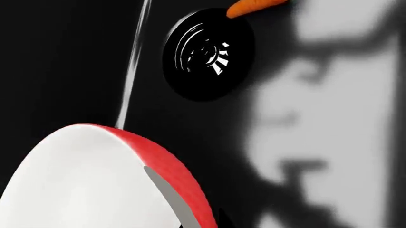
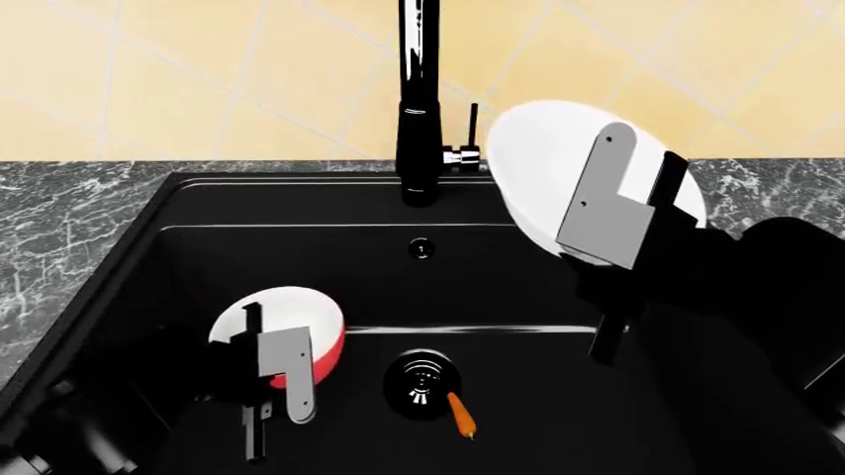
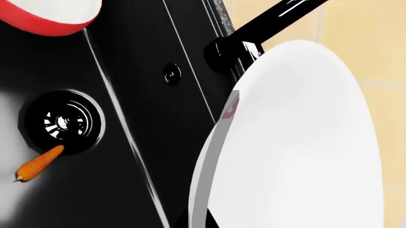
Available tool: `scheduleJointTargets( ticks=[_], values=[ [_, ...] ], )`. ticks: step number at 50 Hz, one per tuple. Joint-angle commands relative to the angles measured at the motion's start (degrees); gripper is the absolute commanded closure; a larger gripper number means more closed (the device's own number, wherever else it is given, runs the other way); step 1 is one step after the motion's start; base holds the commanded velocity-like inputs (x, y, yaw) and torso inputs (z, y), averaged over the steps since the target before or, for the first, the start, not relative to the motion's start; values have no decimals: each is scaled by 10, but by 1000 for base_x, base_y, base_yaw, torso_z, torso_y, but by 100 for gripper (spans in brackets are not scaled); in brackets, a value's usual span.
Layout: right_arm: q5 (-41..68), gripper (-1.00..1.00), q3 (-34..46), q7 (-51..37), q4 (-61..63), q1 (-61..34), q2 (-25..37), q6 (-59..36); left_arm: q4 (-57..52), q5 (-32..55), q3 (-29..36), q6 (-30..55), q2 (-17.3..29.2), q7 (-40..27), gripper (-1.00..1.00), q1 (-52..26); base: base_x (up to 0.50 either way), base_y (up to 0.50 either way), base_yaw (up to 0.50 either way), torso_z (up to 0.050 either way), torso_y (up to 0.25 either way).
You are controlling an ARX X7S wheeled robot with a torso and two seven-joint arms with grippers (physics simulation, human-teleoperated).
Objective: Pick the bowl and bowl and place them in the sink. Then turn on the water.
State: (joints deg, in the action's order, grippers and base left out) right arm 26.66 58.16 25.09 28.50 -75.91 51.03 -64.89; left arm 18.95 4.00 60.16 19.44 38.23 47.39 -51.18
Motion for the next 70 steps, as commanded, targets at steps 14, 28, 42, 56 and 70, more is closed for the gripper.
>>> scheduleJointTargets(
  ticks=[14, 28, 42, 56, 70],
  values=[
    [-8, 100, -6, -10, -1, 11, 8, 9, 43, -10, 18, -27, -23, -1, 100, 9, 0, 0, 0, 1, 1],
    [-4, 100, -9, -12, 4, 13, 12, 7, 54, -16, 28, -35, -28, -1, 100, 16, 0, 0, 0, 0, 1],
    [-5, 100, -7, -13, 1, 15, 12, 10, 57, -18, 36, -34, -30, 0, 100, 24, 0, 0, 0, 0, 1],
    [-5, 100, -6, -12, -3, 14, 9, 12, 60, -18, 39, -34, -33, 2, 100, 27, 0, 0, 0, 0, 0],
    [-4, 100, -6, -12, -1, 12, 10, 9, 54, -10, 32, -23, -36, 1, -100, 23, 0, 0, 0, 0, 0]
  ],
)
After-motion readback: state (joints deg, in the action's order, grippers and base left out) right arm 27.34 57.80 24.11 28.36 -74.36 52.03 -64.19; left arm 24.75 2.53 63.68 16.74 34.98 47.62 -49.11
